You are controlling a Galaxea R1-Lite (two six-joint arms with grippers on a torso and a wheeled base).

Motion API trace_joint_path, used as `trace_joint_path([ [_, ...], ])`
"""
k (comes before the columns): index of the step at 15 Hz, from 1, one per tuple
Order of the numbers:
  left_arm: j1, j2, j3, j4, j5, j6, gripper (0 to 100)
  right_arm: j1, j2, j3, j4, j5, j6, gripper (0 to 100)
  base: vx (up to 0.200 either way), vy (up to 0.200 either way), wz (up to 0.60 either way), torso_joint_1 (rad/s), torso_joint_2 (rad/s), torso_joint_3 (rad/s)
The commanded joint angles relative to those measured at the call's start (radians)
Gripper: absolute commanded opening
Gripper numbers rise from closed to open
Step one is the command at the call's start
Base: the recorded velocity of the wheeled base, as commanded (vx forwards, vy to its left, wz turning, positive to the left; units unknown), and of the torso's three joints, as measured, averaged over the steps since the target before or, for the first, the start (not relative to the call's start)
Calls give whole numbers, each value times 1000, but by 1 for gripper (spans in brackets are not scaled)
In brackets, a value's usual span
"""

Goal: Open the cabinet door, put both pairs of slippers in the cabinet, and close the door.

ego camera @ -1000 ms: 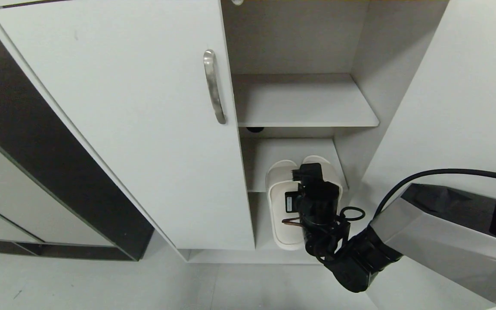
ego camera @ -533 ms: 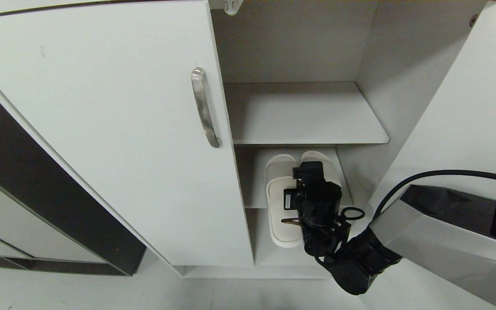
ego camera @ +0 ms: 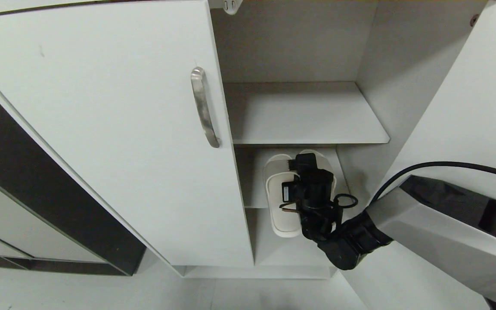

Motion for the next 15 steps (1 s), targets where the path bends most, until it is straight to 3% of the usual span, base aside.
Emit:
trace_joint_path([
  [1, 0, 1, 0, 0, 0, 0, 0, -15, 39, -105, 57, 15, 0, 0, 0, 0, 0, 0, 0, 0],
  [6, 1, 1, 0, 0, 0, -2, 0, -42, 114, -260, 122, 15, -1, 0, 0, 0, 0, 0, 0, 0],
  [15, 1, 1, 0, 0, 0, -2, 0, -64, 144, -322, 154, 23, 0, 0, 0, 0, 0, 0, 0, 0],
])
